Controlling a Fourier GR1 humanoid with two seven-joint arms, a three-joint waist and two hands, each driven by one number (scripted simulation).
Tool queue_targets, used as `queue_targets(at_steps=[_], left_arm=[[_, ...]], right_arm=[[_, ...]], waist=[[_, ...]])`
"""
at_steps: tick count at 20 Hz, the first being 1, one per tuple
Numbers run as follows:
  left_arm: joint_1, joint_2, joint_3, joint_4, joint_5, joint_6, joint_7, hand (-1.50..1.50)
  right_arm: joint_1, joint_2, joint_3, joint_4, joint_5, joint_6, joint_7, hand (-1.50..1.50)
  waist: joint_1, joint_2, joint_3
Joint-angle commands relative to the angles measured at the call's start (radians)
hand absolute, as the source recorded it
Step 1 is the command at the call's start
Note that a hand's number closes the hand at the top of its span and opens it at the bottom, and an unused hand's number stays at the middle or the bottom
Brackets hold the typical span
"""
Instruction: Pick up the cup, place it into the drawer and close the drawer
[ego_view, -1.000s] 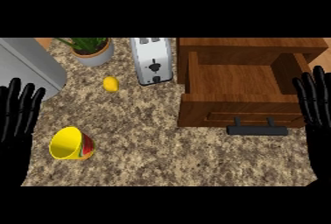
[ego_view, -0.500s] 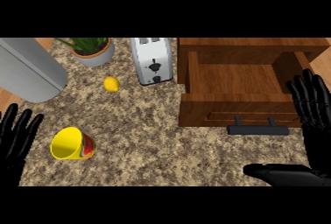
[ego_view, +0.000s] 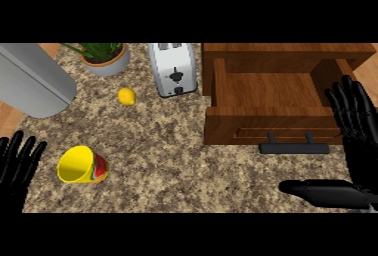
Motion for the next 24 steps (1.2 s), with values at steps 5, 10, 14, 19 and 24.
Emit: queue_targets(at_steps=[5, 10, 14, 19, 24], left_arm=[[-0.088, 0.023, 0.093, 0.308, -0.129, -0.014, -0.167, -1.5], [-0.11, 0.038, 0.108, 0.479, -0.196, -0.022, -0.257, -1.5], [-0.189, 0.072, 0.141, 0.684, -0.263, 0.0, -0.367, -1.5], [-0.199, 0.08, 0.139, 0.832, -0.279, -0.043, -0.479, -1.5], [-0.361, 0.15, 0.189, 1.167, -0.316, -0.039, -0.684, -1.5]], right_arm=[[0.016, -0.005, -0.023, -0.009, 0.003, 0.005, -0.01, -1.5], [-0.027, -0.009, -0.03, 0.022, -0.001, 0.013, 0.001, -1.5], [-0.037, -0.026, -0.071, 0.093, -0.039, 0.046, -0.049, -1.5], [-0.003, 0.007, -0.033, 0.041, -0.013, 0.036, -0.042, -1.5], [0.0, 0.009, -0.032, 0.046, -0.014, 0.044, -0.053, -1.5]], waist=[[-0.008, 0.001, 0.0], [-0.004, 0.0, 0.0], [-0.006, 0.002, 0.0], [-0.004, 0.0, 0.0], [-0.009, 0.001, 0.0]])
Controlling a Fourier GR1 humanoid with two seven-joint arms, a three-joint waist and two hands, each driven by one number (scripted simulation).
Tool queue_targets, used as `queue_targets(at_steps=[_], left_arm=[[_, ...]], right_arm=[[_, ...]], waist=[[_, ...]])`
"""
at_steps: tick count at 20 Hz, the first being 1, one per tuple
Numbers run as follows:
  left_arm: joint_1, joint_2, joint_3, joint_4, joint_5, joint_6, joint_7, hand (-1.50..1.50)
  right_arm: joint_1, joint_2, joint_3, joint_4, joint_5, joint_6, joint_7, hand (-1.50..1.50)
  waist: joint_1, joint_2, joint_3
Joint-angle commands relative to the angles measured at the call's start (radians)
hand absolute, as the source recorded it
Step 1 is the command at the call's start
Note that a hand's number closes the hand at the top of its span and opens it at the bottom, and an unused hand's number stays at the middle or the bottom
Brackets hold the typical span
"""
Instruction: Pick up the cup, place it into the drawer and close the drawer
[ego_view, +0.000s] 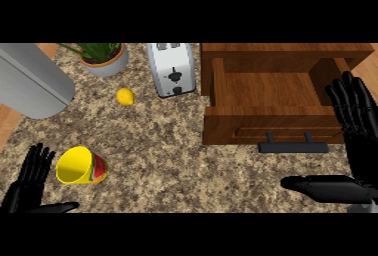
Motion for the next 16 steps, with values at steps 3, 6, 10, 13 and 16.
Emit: queue_targets(at_steps=[3, 6, 10, 13, 16], left_arm=[[-0.069, 0.037, 0.006, 0.246, -0.027, -0.023, -0.193, -1.5], [-0.148, 0.093, 0.022, 0.412, -0.039, -0.045, -0.268, -1.5], [-0.22, 0.102, 0.012, 0.549, -0.065, -0.015, -0.357, -1.5], [-0.233, 0.059, -0.003, 0.567, -0.082, 0.016, -0.406, -1.5], [-0.263, 0.086, -0.004, 0.665, -0.103, 0.023, -0.454, -1.5]], right_arm=[[-0.03, -0.007, -0.023, 0.027, -0.011, 0.011, -0.002, -1.5], [-0.009, -0.012, -0.03, -0.035, -0.035, 0.019, 0.05, -1.5], [0.026, -0.009, -0.029, 0.016, -0.026, 0.044, -0.032, -1.5], [-0.123, -0.026, -0.037, -0.014, -0.034, -0.001, 0.137, -1.5], [0.028, -0.027, -0.028, -0.088, -0.045, 0.051, 0.064, -1.5]], waist=[[0.002, 0.0, 0.001], [-0.001, 0.0, 0.0], [-0.002, 0.001, 0.0], [-0.001, 0.002, -0.001], [-0.01, 0.002, -0.001]])
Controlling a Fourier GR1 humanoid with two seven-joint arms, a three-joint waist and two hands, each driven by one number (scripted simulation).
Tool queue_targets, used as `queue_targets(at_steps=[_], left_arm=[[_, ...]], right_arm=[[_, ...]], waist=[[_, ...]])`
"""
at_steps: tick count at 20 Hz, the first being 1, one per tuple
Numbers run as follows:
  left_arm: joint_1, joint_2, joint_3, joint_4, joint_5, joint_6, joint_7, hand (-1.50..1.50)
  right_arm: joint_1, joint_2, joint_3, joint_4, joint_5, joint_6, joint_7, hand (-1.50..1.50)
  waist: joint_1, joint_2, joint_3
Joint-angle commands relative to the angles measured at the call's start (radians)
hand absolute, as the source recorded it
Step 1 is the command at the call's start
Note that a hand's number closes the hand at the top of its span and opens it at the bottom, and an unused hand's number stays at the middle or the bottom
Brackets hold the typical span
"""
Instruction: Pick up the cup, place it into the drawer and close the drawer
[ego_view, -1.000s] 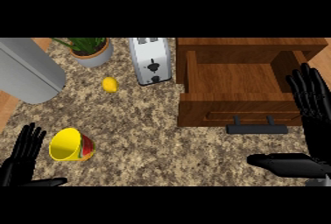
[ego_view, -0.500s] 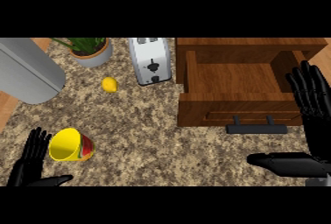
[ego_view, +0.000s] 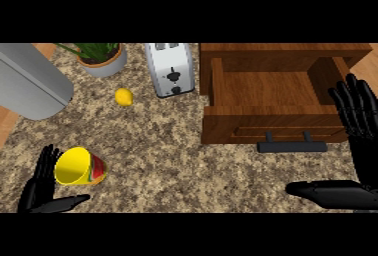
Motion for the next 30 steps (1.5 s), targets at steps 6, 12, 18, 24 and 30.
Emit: queue_targets(at_steps=[6, 12, 18, 24, 30], left_arm=[[-0.079, 0.003, -0.008, 0.113, -0.01, -0.067, -0.128, -1.5], [-0.098, 0.028, 0.004, 0.136, 0.011, -0.134, -0.136, -1.5], [-0.132, -0.027, -0.024, 0.129, 0.005, -0.169, -0.126, -1.5], [-0.14, -0.033, -0.024, 0.1, 0.034, -0.254, -0.123, -1.5], [-0.107, -0.074, -0.063, 0.058, 0.043, -0.36, -0.113, 1.5]], right_arm=[[0.023, 0.037, 0.041, 0.016, 0.045, -0.015, -0.045, -1.5], [-0.018, 0.009, -0.005, 0.051, -0.002, 0.006, -0.029, -1.5], [-0.038, 0.012, 0.011, 0.093, 0.03, 0.002, -0.042, -1.5], [0.027, 0.043, 0.038, 0.025, 0.029, -0.006, -0.036, -1.5], [0.038, 0.001, -0.009, 0.025, -0.019, 0.034, -0.036, -1.5]], waist=[[-0.002, 0.0, -0.001], [-0.003, 0.002, -0.001], [-0.004, 0.004, -0.002], [-0.009, 0.002, -0.002], [-0.003, -0.003, -0.001]])
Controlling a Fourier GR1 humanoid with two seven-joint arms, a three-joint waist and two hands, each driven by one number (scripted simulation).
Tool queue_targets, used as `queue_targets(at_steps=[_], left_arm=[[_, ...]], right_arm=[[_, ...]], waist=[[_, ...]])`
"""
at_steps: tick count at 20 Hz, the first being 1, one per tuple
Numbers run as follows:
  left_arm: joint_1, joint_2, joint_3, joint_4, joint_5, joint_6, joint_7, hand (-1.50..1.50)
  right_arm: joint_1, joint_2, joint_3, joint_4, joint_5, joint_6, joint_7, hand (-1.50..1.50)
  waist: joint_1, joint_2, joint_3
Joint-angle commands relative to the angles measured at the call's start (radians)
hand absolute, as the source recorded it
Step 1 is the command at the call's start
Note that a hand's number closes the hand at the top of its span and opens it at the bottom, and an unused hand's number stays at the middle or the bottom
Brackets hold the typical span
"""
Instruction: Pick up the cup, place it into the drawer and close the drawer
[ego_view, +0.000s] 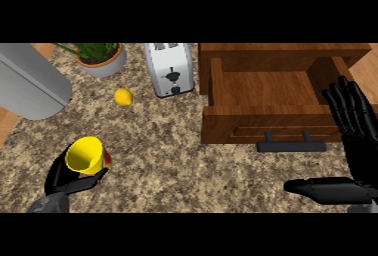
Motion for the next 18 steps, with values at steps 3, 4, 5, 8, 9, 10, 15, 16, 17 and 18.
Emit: queue_targets(at_steps=[3, 4, 5, 8, 9, 10, 15, 16, 17, 18], left_arm=[[-0.002, -0.034, 0.003, -0.019, 0.05, -0.236, -0.092, 1.5], [0.003, -0.025, -0.005, -0.042, 0.05, -0.261, -0.103, 1.5], [-0.025, -0.042, -0.009, -0.048, 0.049, -0.218, -0.086, 1.5], [-0.015, -0.064, -0.004, -0.076, 0.052, -0.144, -0.161, 1.5], [-0.019, -0.026, 0.013, -0.069, 0.073, -0.173, -0.13, 1.5], [-0.075, -0.06, 0.03, -0.047, 0.083, -0.094, -0.119, 1.5], [-0.084, -0.083, 0.064, -0.068, 0.124, -0.018, -0.136, 1.5], [-0.085, -0.118, 0.056, -0.06, 0.099, 0.034, -0.219, 1.5], [-0.108, -0.103, 0.063, -0.062, 0.11, 0.027, -0.196, 1.5], [-0.114, -0.07, 0.062, -0.06, 0.121, -0.046, -0.16, 1.5]], right_arm=[[0.031, 0.004, 0.006, -0.028, 0.0, 0.003, 0.009, -1.5], [-0.014, -0.012, 0.0, -0.021, 0.001, 0.0, 0.041, -1.5], [-0.066, 0.005, 0.014, -0.009, 0.03, -0.035, 0.056, -1.5], [-0.073, -0.035, -0.035, 0.06, 0.001, 0.004, 0.01, -1.5], [-0.051, 0.014, 0.027, 0.038, 0.064, -0.039, 0.014, -1.5], [-0.073, -0.009, -0.007, 0.081, 0.035, -0.015, -0.025, -1.5], [-0.06, -0.002, 0.007, 0.032, 0.037, -0.021, 0.014, -1.5], [-0.08, -0.018, -0.027, 0.048, 0.003, -0.012, 0.024, -1.5], [-0.035, 0.011, 0.017, 0.029, 0.039, -0.018, -0.017, -1.5], [-0.073, -0.031, -0.022, 0.042, -0.002, 0.009, 0.027, -1.5]], waist=[[-0.004, -0.003, 0.0], [0.005, -0.003, 0.0], [0.008, -0.001, 0.0], [0.006, 0.003, 0.0], [0.007, 0.001, 0.0], [-0.002, 0.005, 0.0], [0.004, -0.001, 0.002], [-0.009, 0.005, 0.0], [-0.008, 0.003, 0.0], [-0.003, 0.002, 0.001]])
